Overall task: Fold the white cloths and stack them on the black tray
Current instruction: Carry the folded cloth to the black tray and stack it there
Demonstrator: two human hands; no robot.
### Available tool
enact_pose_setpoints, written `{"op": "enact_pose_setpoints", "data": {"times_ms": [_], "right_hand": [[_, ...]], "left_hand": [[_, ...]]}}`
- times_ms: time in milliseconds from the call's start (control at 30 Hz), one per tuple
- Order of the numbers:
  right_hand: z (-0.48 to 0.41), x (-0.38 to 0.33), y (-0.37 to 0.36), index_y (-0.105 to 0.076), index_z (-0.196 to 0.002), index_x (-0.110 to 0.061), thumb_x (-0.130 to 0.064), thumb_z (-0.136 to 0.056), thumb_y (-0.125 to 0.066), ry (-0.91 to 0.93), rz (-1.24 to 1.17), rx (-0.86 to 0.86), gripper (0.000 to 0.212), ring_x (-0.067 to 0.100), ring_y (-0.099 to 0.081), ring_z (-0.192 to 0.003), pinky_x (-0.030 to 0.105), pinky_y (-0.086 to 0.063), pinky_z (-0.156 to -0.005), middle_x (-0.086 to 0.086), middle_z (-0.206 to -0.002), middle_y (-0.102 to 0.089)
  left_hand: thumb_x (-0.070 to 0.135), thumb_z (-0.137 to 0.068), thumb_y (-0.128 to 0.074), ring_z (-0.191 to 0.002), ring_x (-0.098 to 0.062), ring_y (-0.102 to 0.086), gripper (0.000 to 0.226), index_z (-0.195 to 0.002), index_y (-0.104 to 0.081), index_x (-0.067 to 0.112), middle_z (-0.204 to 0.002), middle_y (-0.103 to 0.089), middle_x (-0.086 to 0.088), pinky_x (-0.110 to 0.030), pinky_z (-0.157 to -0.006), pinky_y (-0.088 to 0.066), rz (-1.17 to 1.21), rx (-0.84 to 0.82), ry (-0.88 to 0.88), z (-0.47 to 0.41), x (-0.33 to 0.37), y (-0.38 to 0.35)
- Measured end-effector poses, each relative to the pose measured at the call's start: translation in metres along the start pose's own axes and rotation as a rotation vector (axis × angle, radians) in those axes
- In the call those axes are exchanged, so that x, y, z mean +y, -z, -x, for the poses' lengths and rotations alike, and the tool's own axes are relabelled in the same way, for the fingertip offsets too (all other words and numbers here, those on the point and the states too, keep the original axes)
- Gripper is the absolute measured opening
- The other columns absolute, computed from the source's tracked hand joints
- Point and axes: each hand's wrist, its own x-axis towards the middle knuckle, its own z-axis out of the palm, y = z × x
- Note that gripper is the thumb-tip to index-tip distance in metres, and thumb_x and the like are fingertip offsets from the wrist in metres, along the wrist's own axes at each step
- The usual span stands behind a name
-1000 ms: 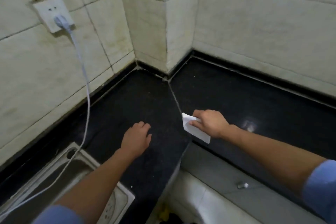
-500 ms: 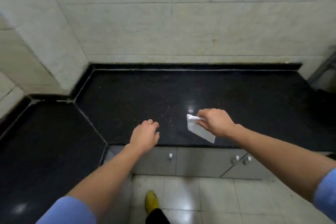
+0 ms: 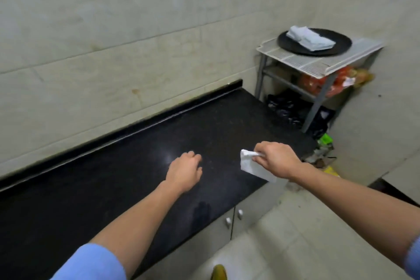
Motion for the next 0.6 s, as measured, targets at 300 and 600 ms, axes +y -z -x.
{"op": "enact_pose_setpoints", "data": {"times_ms": [300, 600], "right_hand": [[0.011, 0.142, 0.032, -0.057, -0.099, -0.026, -0.043, -0.093, -0.050, -0.320, -0.016, 0.082, 0.019, 0.022, -0.060, -0.096, 0.034, -0.043, -0.069, -0.004, -0.101, -0.062], [0.036, 0.308, 0.045, -0.060, -0.098, -0.024, -0.038, -0.094, -0.053, -0.443, -0.081, 0.111, 0.017, 0.026, -0.060, -0.097, 0.034, -0.041, -0.068, -0.001, -0.102, -0.065]], "left_hand": [[0.032, -0.094, -0.048, -0.107, -0.022, -0.054, 0.033, -0.123, -0.054, 0.018, -0.114, -0.055, -0.003, -0.038, -0.082, -0.048, 0.013, -0.017, -0.302, -0.172, 0.102, 0.009], [0.030, -0.093, -0.048, -0.104, -0.023, -0.053, 0.029, -0.118, -0.056, 0.017, -0.109, -0.054, -0.002, -0.039, -0.081, -0.049, 0.045, -0.026, -0.427, -0.283, 0.258, -0.018]]}}
